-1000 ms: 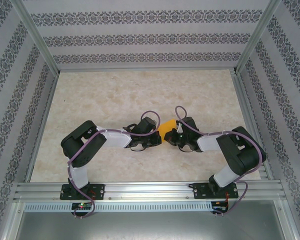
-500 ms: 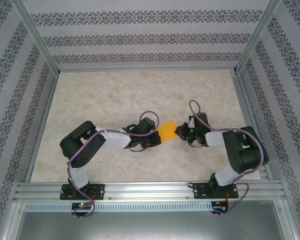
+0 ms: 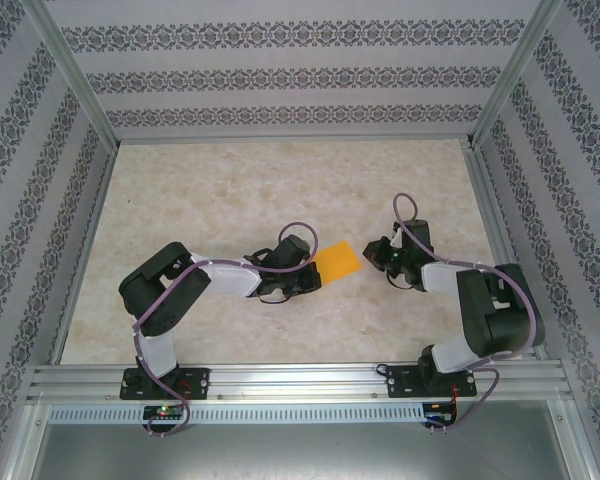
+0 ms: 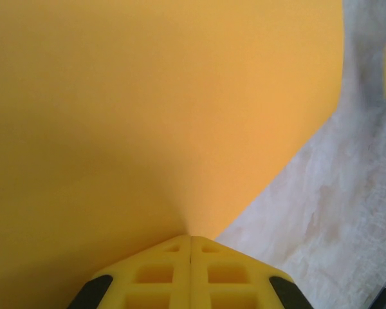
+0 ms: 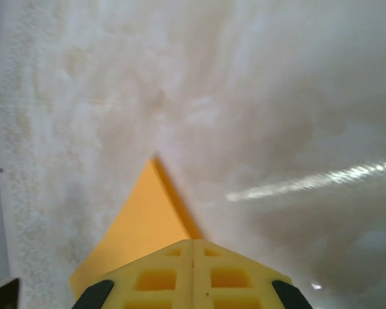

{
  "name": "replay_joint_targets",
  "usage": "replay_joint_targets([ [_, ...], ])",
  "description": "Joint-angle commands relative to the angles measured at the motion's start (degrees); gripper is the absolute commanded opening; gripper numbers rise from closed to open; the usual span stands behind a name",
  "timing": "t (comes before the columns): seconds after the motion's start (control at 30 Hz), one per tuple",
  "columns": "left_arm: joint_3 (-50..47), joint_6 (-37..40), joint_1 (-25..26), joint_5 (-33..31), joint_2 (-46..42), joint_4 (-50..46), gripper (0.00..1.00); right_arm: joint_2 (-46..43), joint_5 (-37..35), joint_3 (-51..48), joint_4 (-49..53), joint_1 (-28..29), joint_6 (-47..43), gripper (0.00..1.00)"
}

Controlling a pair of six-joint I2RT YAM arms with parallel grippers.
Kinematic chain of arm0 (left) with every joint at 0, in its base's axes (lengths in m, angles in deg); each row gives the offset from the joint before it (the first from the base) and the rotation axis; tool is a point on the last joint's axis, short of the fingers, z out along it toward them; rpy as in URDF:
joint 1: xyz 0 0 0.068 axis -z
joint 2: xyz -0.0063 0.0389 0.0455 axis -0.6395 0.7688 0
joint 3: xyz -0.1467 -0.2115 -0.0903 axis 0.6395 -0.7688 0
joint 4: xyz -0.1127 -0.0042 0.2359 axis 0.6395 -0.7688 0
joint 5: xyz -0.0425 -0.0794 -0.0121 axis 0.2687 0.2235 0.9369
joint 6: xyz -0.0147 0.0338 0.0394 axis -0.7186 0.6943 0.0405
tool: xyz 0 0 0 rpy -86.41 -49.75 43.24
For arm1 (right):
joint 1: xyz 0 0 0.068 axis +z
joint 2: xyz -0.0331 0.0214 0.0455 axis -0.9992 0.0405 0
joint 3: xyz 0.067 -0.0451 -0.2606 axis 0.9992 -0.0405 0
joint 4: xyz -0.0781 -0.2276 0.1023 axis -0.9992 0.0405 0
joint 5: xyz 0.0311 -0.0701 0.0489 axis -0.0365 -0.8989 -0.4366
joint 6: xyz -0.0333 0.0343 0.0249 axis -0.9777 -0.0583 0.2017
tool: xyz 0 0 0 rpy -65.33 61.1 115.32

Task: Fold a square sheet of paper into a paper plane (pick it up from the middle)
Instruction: First fold in half a square sheet of paper at the center of the table.

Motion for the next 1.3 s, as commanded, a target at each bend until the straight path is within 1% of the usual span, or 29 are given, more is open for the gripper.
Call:
replay_joint_targets([
  [0.0, -0.2, 2.59, 0.31, -1.23, 0.9, -7.81, 0.0, -3.88, -0.51, -1.41, 0.29, 2.29, -0.58, 0.0],
  [0.13, 0.8, 4.28, 0.31, -0.47, 0.46, -5.79, 0.0, -3.68, -0.44, -2.84, -1.32, 6.77, 2.18, 0.0],
  [0.2, 1.52, 5.84, 0.31, 0.32, 0.27, -4.72, 0.01, -2.05, 0.39, -3.42, -4.23, 9.01, 3.62, 0.0],
  [0.37, 3.0, 8.61, 0.36, 1.28, -0.88, -2.39, 0.03, 3.71, 3.12, -2.76, -9.92, 12.35, 6.16, 0.0],
  [0.53, 2.85, 8.97, 0.31, 0.79, -1.76, 0.7, 0.03, 7.46, 2.93, -2.54, -11.96, 13.09, 7.3, 0.0],
  [0.67, 2.2, 6.91, 0.4, 1.82, -0.25, 5.72, 0.03, 8.27, 1.32, -3.02, -10.62, 13.09, 7.26, 0.0],
  [0.83, 2.95, 5.2, 0.58, 1.67, 2.3, 8.91, 0.03, 8.85, 0.18, -3.9, -10.38, 13.05, 7.74, 0.0],
  [1.03, 4.86, 4.73, 0.61, 3.38, 5.48, 8.82, 0.01, 10.03, -0.1, -3.62, -10.32, 13.04, 8.38, 0.0],
  [1.27, 3.43, 2.57, 0.66, 1.42, 5.38, 6.58, 0.0, 10.47, -1.65, -4.37, -10.11, 13.04, 9.84, 0.0],
])
